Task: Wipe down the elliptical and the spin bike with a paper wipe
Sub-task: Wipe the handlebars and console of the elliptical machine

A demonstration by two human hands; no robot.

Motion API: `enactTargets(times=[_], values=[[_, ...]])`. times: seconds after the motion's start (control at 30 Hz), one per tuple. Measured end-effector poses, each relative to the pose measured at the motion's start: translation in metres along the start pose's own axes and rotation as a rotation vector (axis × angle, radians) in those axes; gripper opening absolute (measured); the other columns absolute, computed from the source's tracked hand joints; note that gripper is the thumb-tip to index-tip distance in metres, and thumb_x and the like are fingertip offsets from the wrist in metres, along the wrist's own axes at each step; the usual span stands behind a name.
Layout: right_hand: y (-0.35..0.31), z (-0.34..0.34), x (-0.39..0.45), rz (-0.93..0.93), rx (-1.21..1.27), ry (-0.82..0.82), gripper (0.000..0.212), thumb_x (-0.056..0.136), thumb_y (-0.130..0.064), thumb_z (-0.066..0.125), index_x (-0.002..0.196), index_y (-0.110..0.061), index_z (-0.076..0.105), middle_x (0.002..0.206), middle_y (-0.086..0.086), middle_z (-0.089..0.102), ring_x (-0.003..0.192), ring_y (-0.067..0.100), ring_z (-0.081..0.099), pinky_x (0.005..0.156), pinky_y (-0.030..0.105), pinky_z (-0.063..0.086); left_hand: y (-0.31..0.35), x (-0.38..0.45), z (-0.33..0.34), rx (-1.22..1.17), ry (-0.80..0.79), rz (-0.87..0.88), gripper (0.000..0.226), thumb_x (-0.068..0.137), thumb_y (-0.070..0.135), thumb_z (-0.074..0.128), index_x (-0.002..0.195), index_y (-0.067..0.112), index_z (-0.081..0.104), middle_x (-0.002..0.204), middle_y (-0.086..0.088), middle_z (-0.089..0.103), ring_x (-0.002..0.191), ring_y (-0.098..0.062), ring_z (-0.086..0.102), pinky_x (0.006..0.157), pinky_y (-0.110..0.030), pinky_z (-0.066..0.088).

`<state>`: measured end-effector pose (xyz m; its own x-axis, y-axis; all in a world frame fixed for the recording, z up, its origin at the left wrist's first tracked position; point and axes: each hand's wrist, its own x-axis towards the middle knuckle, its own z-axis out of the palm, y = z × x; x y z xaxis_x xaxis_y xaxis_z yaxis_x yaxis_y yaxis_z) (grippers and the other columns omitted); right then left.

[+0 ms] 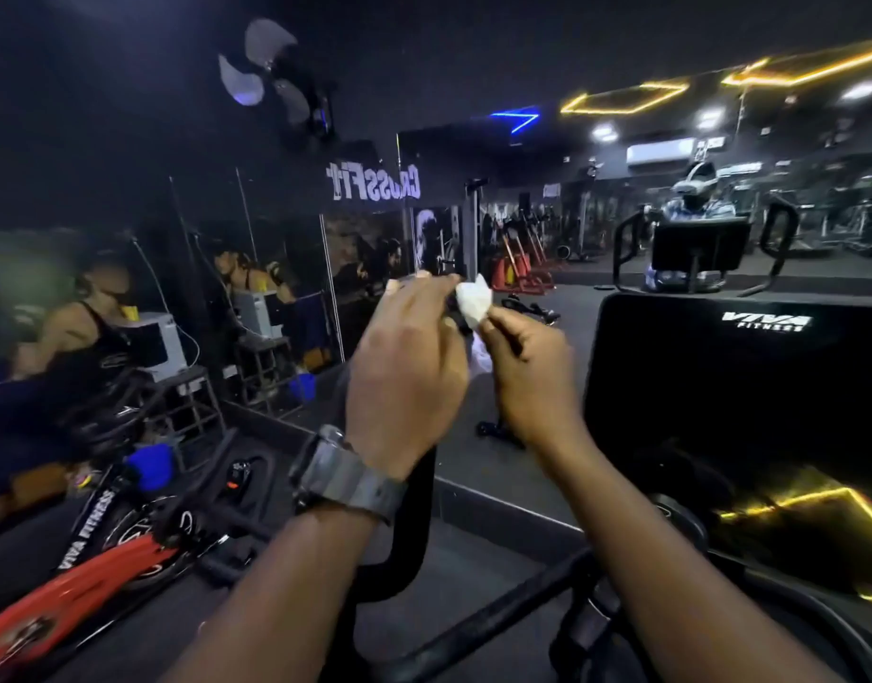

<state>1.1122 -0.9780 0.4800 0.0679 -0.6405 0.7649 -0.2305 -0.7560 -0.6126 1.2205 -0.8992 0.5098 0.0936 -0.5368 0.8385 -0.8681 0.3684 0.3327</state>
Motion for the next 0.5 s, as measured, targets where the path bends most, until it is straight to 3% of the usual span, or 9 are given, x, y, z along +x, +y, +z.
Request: enactTargets(times=[0.1, 0.17, 0.3, 0.4, 0.5], values=[[-0.019, 0.038, -0.011, -0.102, -0.083, 0.038, 0.034, 0.091, -0.004, 0.055, 0.123, -0.006, 0.065, 0.125, 0.005, 0.064, 0.116, -0.001, 0.053, 0.1, 0.007, 0.037, -0.034, 0.006, -0.01, 0.052, -0.032, -0.158, 0.033, 0.101, 0.019, 0.043, 0.13, 0.015, 0.058, 0.129, -0.003, 0.063, 0.118, -0.02, 0.057, 0.102, -0.036, 0.045], [-0.015, 0.043, -0.025, -0.203, -0.193, 0.054, 0.044, 0.088, 0.006, 0.053, 0.129, -0.006, 0.06, 0.135, 0.008, 0.057, 0.127, 0.009, 0.051, 0.108, 0.014, 0.034, -0.052, 0.002, -0.01, -0.01, -0.105, -0.194, 0.031, 0.103, 0.021, 0.042, 0.126, 0.016, 0.062, 0.125, -0.002, 0.066, 0.114, -0.018, 0.061, 0.096, -0.03, 0.046], [-0.006, 0.038, -0.023, -0.351, -0.399, 0.054, 0.049, 0.087, 0.008, 0.053, 0.134, -0.006, 0.055, 0.138, 0.009, 0.054, 0.127, 0.015, 0.052, 0.104, 0.026, 0.041, -0.074, -0.01, -0.009, -0.144, -0.117, -0.22, 0.033, 0.103, 0.024, 0.045, 0.131, 0.023, 0.062, 0.126, 0.007, 0.067, 0.114, -0.006, 0.06, 0.094, -0.02, 0.045], [-0.013, 0.05, -0.009, -0.392, -0.431, 0.067, 0.045, 0.089, 0.008, 0.055, 0.133, -0.002, 0.055, 0.139, 0.011, 0.053, 0.129, 0.017, 0.051, 0.107, 0.028, 0.04, -0.089, -0.007, -0.01, -0.234, -0.115, -0.211, 0.03, 0.101, 0.024, 0.048, 0.125, 0.025, 0.067, 0.12, 0.01, 0.07, 0.11, -0.003, 0.062, 0.098, -0.028, 0.049], [0.005, 0.047, -0.029, -0.483, -0.563, 0.024, 0.049, 0.089, 0.009, 0.052, 0.137, -0.005, 0.052, 0.147, 0.007, 0.045, 0.138, 0.017, 0.039, 0.113, 0.027, 0.035, -0.108, -0.006, -0.01, -0.303, -0.146, -0.179, 0.031, 0.1, 0.023, 0.05, 0.126, 0.022, 0.067, 0.121, 0.008, 0.07, 0.113, -0.005, 0.062, 0.101, -0.035, 0.049]])
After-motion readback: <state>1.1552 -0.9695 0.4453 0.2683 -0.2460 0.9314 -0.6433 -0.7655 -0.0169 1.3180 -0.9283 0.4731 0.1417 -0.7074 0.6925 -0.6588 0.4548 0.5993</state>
